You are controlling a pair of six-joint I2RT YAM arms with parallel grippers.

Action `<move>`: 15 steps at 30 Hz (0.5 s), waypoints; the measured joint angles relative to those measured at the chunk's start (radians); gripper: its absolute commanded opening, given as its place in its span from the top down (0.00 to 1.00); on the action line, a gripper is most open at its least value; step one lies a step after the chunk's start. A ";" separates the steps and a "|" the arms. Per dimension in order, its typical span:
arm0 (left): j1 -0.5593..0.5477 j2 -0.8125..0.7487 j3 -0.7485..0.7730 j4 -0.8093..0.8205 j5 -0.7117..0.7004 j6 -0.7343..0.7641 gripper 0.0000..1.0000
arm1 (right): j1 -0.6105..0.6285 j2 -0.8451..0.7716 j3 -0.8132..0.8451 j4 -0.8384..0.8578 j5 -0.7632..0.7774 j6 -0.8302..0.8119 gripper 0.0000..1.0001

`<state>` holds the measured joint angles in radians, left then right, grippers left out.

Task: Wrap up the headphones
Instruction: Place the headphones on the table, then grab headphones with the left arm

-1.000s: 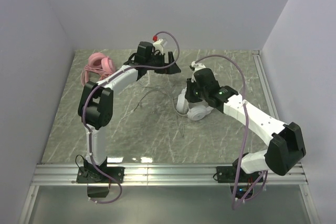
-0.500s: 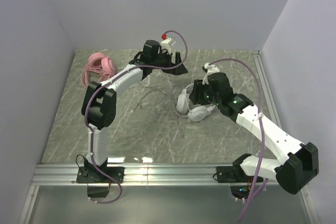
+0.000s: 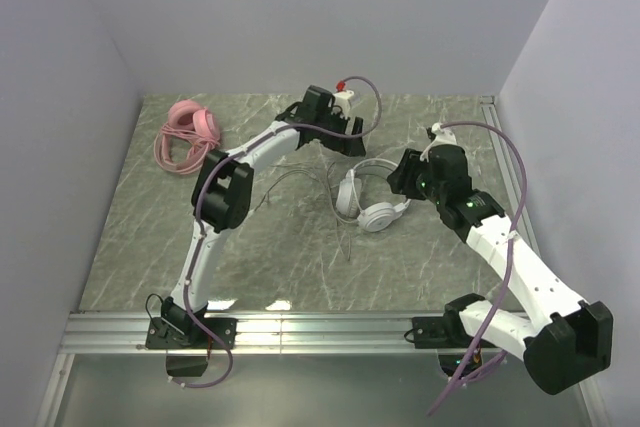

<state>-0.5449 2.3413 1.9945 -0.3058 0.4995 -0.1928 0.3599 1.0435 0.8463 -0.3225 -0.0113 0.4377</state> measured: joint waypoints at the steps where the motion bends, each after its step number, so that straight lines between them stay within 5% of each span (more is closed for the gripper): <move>1: -0.007 0.008 0.005 -0.017 -0.012 0.015 0.14 | -0.001 0.000 -0.005 0.000 0.000 0.002 0.46; 15: -0.092 0.063 0.085 -0.101 -0.239 0.100 0.35 | -0.013 -0.031 -0.026 0.000 -0.004 0.014 0.46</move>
<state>-0.6365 2.4042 2.0800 -0.4065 0.2607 -0.0925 0.3473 1.0130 0.8204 -0.3229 -0.0154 0.4522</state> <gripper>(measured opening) 0.680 0.536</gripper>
